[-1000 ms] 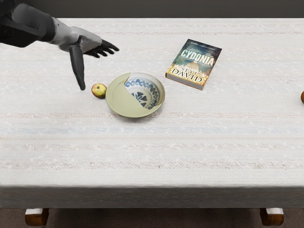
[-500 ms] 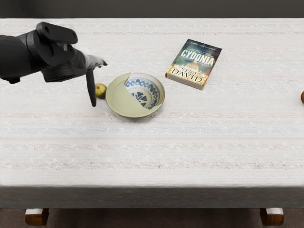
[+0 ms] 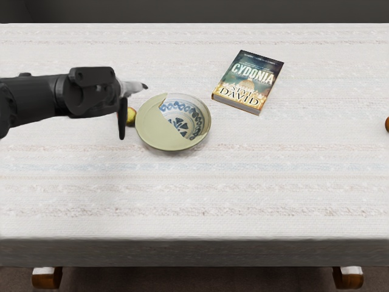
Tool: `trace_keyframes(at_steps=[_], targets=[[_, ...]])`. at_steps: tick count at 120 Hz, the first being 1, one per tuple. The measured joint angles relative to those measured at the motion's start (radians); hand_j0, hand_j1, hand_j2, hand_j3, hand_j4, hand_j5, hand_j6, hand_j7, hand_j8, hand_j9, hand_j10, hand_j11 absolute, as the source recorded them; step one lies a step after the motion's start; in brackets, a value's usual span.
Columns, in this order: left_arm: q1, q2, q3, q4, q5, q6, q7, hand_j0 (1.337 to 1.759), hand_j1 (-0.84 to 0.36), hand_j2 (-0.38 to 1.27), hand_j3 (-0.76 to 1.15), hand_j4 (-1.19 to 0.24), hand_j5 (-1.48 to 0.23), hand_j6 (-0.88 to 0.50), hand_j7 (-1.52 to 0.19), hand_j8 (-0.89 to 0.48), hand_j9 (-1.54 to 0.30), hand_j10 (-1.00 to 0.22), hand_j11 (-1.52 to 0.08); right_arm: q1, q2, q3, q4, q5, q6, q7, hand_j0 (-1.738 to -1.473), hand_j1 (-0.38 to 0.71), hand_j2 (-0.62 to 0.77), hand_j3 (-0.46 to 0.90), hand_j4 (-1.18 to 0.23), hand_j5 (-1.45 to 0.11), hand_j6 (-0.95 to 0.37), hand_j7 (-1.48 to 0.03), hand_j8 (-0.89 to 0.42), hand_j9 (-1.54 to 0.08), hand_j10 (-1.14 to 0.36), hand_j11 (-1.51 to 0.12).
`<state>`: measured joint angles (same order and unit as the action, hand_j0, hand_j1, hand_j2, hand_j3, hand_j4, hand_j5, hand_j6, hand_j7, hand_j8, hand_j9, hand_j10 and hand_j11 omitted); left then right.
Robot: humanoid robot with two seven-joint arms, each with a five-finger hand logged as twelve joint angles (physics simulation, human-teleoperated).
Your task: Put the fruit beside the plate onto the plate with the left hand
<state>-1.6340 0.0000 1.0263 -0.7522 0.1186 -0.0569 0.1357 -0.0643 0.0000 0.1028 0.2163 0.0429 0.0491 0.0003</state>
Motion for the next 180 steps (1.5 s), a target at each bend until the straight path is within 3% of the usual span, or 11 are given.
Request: trace_keyframes(at_steps=[11, 32, 40, 85, 180], targets=[[-0.001, 0.0, -0.045, 0.003, 0.035, -0.025, 0.0, 1.658, 0.35, 0.0, 0.0, 0.0, 0.0, 0.0, 0.0, 0.0, 0.0, 0.0, 0.0, 0.0, 0.0, 0.0, 0.0, 0.0, 0.0, 0.0, -1.658, -0.33, 0.0, 0.0, -0.02, -0.02, -0.02, -0.02, -0.02, -0.02, -0.02, -0.02], [0.0, 0.0, 0.004, 0.007, 0.003, 0.008, 0.001, 1.658, 0.34, 0.0, 0.0, -0.01, -0.01, -0.01, -0.01, -0.01, -0.01, -0.01, -0.01, 0.0, 0.0, 0.0, 0.0, 0.0, 0.0, 0.0, -1.658, -0.33, 0.0, 0.0, -0.02, -0.02, -0.02, -0.02, -0.02, -0.02, -0.02, -0.02], [0.043, 0.0, 0.012, 0.008, -0.001, 0.013, 0.001, 1.658, 0.3, 0.01, 0.0, -0.04, -0.05, -0.04, -0.05, -0.04, -0.05, -0.04, -0.05, 0.0, 0.0, 0.0, 0.0, 0.0, 0.0, 0.0, -1.658, -0.33, 0.0, 0.0, -0.02, -0.02, -0.02, -0.02, -0.02, -0.02, -0.02, -0.02], [0.065, 0.011, 0.009, 0.017, -0.035, 0.153, 0.001, 1.658, 0.18, 0.03, 0.0, -0.14, -0.19, -0.15, -0.19, -0.15, -0.19, -0.14, -0.19, 0.0, 0.0, 0.0, 0.0, 0.0, 0.0, 0.0, -1.658, -0.33, 0.0, 0.0, -0.02, -0.02, -0.02, -0.02, -0.02, -0.02, -0.02, -0.02], [0.106, 0.015, -0.003, 0.019, -0.132, 0.167, 0.001, 1.658, -0.05, 0.07, 0.0, -0.34, -0.43, -0.34, -0.43, -0.34, -0.43, -0.34, -0.43, 0.0, 0.0, 0.0, 0.0, 0.0, 0.0, 0.0, -1.658, -0.33, 0.0, 0.0, -0.02, -0.02, -0.02, -0.02, -0.02, -0.02, -0.02, -0.02]])
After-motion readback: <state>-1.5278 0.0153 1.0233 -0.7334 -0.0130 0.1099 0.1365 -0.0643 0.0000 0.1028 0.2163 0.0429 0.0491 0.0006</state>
